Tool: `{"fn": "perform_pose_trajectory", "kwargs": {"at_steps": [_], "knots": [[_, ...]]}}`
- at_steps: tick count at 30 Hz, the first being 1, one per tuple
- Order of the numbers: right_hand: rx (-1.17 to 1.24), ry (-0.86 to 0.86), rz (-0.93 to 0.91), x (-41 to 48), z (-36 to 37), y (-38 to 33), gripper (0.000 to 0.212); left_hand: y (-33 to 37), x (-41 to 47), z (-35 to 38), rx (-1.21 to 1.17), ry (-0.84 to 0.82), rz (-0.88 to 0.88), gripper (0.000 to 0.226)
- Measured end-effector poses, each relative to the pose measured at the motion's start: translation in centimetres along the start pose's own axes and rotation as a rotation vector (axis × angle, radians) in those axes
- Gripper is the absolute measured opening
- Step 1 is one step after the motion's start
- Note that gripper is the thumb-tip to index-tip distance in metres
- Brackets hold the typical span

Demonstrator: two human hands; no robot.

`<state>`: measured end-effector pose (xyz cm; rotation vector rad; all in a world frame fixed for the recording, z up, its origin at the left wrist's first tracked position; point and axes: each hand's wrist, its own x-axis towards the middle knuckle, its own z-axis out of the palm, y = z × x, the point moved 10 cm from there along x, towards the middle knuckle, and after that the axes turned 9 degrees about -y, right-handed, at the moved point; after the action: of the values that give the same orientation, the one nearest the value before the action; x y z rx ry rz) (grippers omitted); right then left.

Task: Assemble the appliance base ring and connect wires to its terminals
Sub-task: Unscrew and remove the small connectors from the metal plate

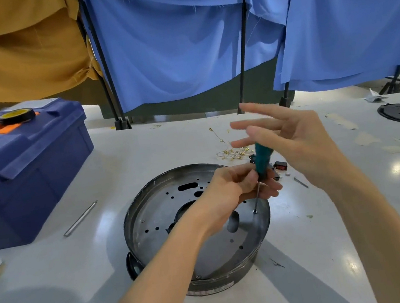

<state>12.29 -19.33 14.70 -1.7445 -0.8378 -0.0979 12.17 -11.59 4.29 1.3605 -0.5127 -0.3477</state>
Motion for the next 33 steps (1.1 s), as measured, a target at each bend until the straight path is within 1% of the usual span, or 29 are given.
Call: {"fn": "perform_pose_trajectory", "kwargs": {"at_steps": [1, 2, 3, 5, 7, 8, 9, 10, 11, 12, 13, 14, 15, 16, 18, 20, 21, 22, 23, 24, 26, 27, 28, 29, 30, 32, 33], "knots": [[-0.005, -0.016, -0.025, -0.1, 0.0, -0.3, 0.023, 0.0, 0.0, 0.1, -0.002, -0.010, 0.006, 0.026], [-0.035, 0.023, -0.038, -0.4, -0.2, -0.4, 0.017, 0.1, 0.0, 0.1, -0.008, -0.006, 0.013, 0.023], [-0.063, 0.098, -0.042, -0.7, -0.6, -0.3, 0.014, 0.3, 0.0, 0.0, -0.018, 0.010, 0.022, 0.020], [-0.165, 0.287, -0.034, -1.4, -1.4, -0.3, 0.025, 0.7, 0.0, -0.3, -0.032, 0.054, 0.040, 0.019], [-0.373, 0.470, -0.047, -2.3, -2.1, -1.0, 0.038, 0.6, 0.1, -0.3, -0.029, 0.082, 0.038, 0.023], [-0.448, 0.524, -0.054, -2.6, -2.0, -1.3, 0.043, 0.5, 0.2, -0.3, -0.021, 0.091, 0.031, 0.025], [-0.470, 0.514, -0.051, -2.5, -1.9, -1.4, 0.046, 0.4, 0.2, -0.3, -0.012, 0.097, 0.025, 0.024], [-0.412, 0.444, -0.026, -2.0, -1.7, -1.0, 0.044, 0.4, 0.2, -0.4, 0.000, 0.101, 0.024, 0.022], [-0.289, 0.317, 0.006, -1.2, -1.2, -0.2, 0.036, 0.4, 0.2, -0.5, 0.009, 0.105, 0.023, 0.020], [-0.143, 0.152, 0.033, -0.6, -0.2, 0.5, 0.025, 0.4, 0.1, -0.8, 0.014, 0.111, 0.020, 0.020], [-0.044, 0.019, 0.041, -0.3, 0.6, 0.9, 0.021, 0.4, -0.1, -1.0, 0.015, 0.116, 0.017, 0.020], [0.005, -0.050, 0.039, -0.2, 0.9, 1.1, 0.023, 0.4, -0.2, -1.2, 0.014, 0.117, 0.015, 0.021], [0.014, -0.050, 0.018, -0.2, 0.7, 1.3, 0.023, 0.4, -0.2, -1.2, 0.011, 0.114, 0.013, 0.022], [-0.009, 0.022, -0.007, -0.3, 0.2, 1.3, 0.019, 0.5, -0.2, -1.0, 0.006, 0.108, 0.010, 0.022], [-0.121, 0.279, -0.041, -1.1, -1.2, 1.2, 0.019, 0.4, -0.1, -0.5, -0.018, 0.099, 0.002, 0.019], [-0.371, 0.551, -0.063, -2.5, -2.0, 0.5, 0.028, 0.3, 0.1, -0.4, -0.013, 0.113, 0.004, 0.015], [-0.496, 0.641, -0.079, -3.0, -1.9, -0.2, 0.032, 0.3, 0.2, -0.4, 0.005, 0.124, 0.002, 0.014], [-0.580, 0.671, -0.091, -3.2, -1.6, -0.7, 0.035, 0.3, 0.1, -0.6, 0.017, 0.132, -0.004, 0.015], [-0.600, 0.629, -0.084, -2.9, -1.2, -0.9, 0.039, 0.2, 0.1, -0.7, 0.019, 0.132, -0.014, 0.016], [-0.527, 0.530, -0.054, -2.2, -1.2, -0.5, 0.043, 0.0, 0.0, -0.8, 0.011, 0.126, -0.020, 0.018], [-0.157, 0.243, 0.023, -0.7, -0.5, 0.8, 0.041, 0.0, -0.3, -1.1, -0.012, 0.118, -0.024, 0.023], [-0.007, 0.140, 0.017, -0.4, -0.1, 0.9, 0.037, -0.1, -0.4, -1.2, -0.014, 0.114, -0.029, 0.025], [0.042, 0.094, 0.002, -0.2, 0.0, 0.9, 0.032, -0.1, -0.5, -1.2, -0.012, 0.105, -0.032, 0.026], [0.027, 0.099, -0.015, -0.4, 0.0, 0.8, 0.027, -0.1, -0.4, -1.2, -0.013, 0.093, -0.032, 0.026], [-0.002, 0.139, -0.027, -0.6, -0.3, 0.7, 0.021, 0.0, -0.3, -1.0, -0.023, 0.084, -0.030, 0.025], [-0.093, 0.268, -0.045, -1.0, -0.9, 0.8, 0.013, 0.1, -0.3, -1.1, -0.054, 0.098, -0.015, 0.020], [-0.166, 0.347, -0.053, -1.3, -1.3, 0.7, 0.013, 0.2, -0.3, -1.1, -0.062, 0.108, -0.004, 0.021]]}}
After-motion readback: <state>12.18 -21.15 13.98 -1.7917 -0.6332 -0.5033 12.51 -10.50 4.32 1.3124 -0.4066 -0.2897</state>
